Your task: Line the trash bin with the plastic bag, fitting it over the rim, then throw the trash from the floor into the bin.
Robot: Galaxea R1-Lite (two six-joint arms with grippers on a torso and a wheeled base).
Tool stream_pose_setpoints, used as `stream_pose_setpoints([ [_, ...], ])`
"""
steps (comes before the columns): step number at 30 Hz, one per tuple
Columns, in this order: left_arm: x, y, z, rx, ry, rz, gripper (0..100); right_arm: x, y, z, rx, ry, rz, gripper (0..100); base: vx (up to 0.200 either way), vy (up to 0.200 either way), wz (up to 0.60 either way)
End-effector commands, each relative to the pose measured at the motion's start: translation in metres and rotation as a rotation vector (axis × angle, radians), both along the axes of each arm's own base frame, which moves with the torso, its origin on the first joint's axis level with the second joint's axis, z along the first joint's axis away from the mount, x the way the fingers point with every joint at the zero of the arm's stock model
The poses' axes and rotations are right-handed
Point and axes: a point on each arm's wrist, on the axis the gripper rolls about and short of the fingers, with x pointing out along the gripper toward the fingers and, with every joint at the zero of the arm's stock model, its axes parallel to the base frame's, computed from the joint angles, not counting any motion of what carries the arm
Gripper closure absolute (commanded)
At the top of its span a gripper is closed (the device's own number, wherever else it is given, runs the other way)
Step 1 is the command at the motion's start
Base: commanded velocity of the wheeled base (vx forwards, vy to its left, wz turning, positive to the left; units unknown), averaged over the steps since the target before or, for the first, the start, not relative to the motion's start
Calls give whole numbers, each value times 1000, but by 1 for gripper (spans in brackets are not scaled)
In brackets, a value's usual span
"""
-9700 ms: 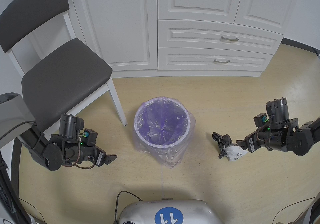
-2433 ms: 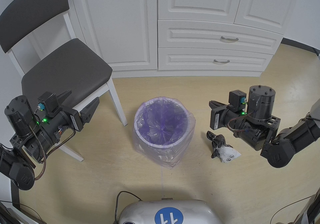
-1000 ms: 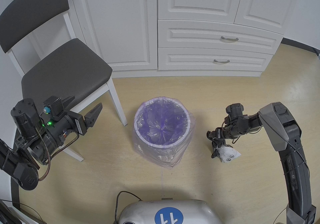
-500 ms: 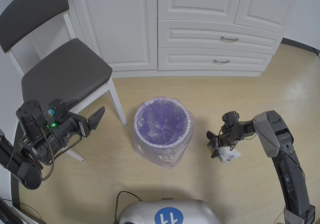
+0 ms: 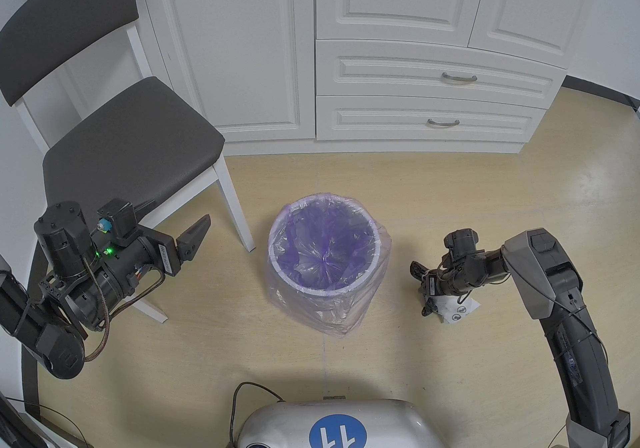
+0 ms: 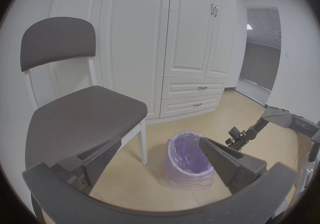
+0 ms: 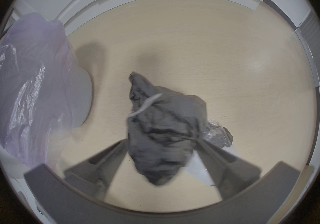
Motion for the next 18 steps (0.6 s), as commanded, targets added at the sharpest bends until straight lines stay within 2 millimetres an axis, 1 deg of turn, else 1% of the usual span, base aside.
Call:
stream_pose_setpoints([
  [1,0,-1,-1,0,2,-3,0,-1,0,-3,-5,5,-3,100,0,0,0],
  [10,-1,0,-1,1,4,-2,0,0,-4,2,-5,2,-25,100,0,0,0],
  [12,-3,-1,3,-3,-11,-5,0,4,-8,21,-14,-33,-61,100,0,0,0],
  [14,-3,-1,4,-7,-18,-6,0,0,-11,31,-3,-27,-78,100,0,0,0],
  [15,-3,-1,4,-5,-17,-6,0,0,-11,32,-2,-27,-79,100,0,0,0],
  [16,-3,-1,4,-7,-18,-6,0,-5,-12,40,9,-19,-85,100,0,0,0],
  [18,-3,-1,4,-5,-19,-6,0,-11,-12,48,11,-9,-86,100,0,0,0],
])
